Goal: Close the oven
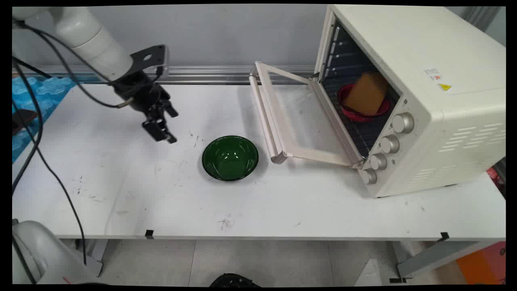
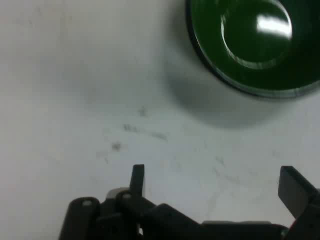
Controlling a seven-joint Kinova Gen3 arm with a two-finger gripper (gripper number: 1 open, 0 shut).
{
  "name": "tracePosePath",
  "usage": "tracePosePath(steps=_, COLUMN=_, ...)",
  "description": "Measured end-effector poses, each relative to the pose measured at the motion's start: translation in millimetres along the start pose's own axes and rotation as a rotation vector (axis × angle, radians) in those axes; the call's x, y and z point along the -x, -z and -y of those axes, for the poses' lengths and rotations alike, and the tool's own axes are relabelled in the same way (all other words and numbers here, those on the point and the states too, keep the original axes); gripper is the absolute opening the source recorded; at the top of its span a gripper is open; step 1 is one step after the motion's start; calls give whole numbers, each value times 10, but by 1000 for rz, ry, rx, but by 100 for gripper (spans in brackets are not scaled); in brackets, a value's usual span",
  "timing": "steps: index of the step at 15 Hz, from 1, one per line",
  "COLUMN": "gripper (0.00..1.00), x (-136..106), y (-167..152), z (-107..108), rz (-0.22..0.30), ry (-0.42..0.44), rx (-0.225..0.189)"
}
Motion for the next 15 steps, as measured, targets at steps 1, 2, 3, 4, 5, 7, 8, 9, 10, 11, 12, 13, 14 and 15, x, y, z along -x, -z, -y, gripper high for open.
tracePosePath(steps=1, gripper=100, x=-66, y=-12, z=26, rz=-13, ry=3, rx=-5)
tracePosePath(steps=2, gripper=100, x=-124, y=-22, z=49, rz=-26, ry=6, rx=-10)
tracePosePath(steps=3, gripper=100, x=-199, y=-34, z=80, rz=-43, ry=12, rx=-16)
tracePosePath(steps=4, gripper=100, x=-258, y=-42, z=108, rz=-57, ry=18, rx=-21)
tracePosePath(steps=5, gripper=100, x=-308, y=-51, z=132, rz=-70, ry=22, rx=-26)
tracePosePath(steps=7, gripper=100, x=-406, y=-72, z=183, rz=-94, ry=32, rx=-36)
tracePosePath(steps=8, gripper=100, x=-450, y=-84, z=211, rz=-107, ry=36, rx=-42)
tracePosePath(steps=9, gripper=100, x=-492, y=-100, z=240, rz=-119, ry=40, rx=-48)
tracePosePath(steps=10, gripper=100, x=-533, y=-116, z=269, rz=-132, ry=44, rx=-53)
tracePosePath(steps=11, gripper=100, x=-583, y=-143, z=305, rz=-146, ry=47, rx=-59)
tracePosePath(steps=12, gripper=0, x=-631, y=-174, z=342, rz=-162, ry=51, rx=-64)
tracePosePath(steps=13, gripper=0, x=-652, y=-196, z=360, rz=-172, ry=55, rx=-66)
tracePosePath(steps=14, gripper=0, x=-673, y=-222, z=377, rz=-181, ry=56, rx=-67)
tracePosePath(steps=15, gripper=0, x=-695, y=-248, z=393, rz=-190, ry=56, rx=-68)
